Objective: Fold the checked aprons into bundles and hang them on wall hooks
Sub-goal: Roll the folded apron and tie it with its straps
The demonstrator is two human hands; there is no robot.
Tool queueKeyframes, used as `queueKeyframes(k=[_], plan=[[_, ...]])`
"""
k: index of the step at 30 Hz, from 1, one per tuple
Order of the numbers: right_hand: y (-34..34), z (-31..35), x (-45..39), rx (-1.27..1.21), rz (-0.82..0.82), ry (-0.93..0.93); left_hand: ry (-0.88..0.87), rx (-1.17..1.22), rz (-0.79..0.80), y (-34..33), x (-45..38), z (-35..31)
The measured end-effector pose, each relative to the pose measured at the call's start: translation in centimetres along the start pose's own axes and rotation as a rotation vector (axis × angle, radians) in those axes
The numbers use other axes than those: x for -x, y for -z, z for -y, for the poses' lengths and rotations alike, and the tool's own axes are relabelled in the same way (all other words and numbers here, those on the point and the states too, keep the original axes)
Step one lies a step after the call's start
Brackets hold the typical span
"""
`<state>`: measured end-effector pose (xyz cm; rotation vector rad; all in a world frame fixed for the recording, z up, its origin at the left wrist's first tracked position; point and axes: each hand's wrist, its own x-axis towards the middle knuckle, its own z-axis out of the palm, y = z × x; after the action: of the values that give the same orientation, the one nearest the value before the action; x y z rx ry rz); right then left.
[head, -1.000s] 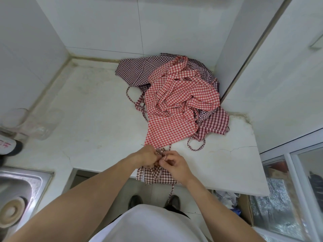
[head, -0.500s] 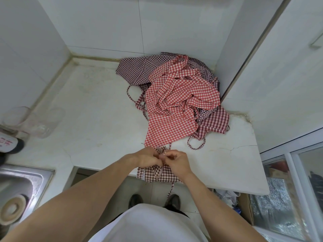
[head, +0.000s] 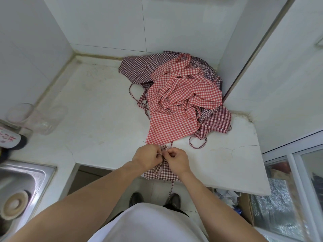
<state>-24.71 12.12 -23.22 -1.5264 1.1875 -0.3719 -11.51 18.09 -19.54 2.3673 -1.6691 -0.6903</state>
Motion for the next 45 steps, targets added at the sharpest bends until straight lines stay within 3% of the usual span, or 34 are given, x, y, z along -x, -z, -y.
queueKeyframes(k=[4,12,17,22,26,30,34,39,45], plan=[[0.0,0.3,-0.2,-0.007,-0.003,-0.041,-0.009,0.0,-0.125,-1.0,0.4,-0.1],[0.1,0.1,-0.6,0.018,-0.025,-0.061,-0.231,0.005,-0.134,-1.3,0.7,1.8],[0.1,0.3,-0.3,-0.007,0.016,-0.046,-0.196,0.092,-0.068,-0.9,0.4,2.0],[0.6,-0.2,0.4,-0.1,0.179,0.036,-0.082,0.316,0.093,0.1,-0.1,2.4],[0.5,-0.8,0.5,-0.006,0.142,0.199,0.047,0.405,0.272,0.8,-0.8,2.4],[0.0,-1.1,0.2,0.06,0.121,0.223,0.062,0.422,0.363,1.2,-1.1,2.8],[-0.2,-0.8,-0.1,0.125,0.115,0.208,-0.039,0.252,0.238,1.2,-1.0,2.4],[-0.1,-0.3,-0.5,0.137,0.139,0.149,-0.04,0.388,0.103,0.6,-0.1,2.6],[-0.2,-0.1,-0.2,0.146,0.118,0.179,0.103,0.383,0.356,1.7,-0.4,2.6]])
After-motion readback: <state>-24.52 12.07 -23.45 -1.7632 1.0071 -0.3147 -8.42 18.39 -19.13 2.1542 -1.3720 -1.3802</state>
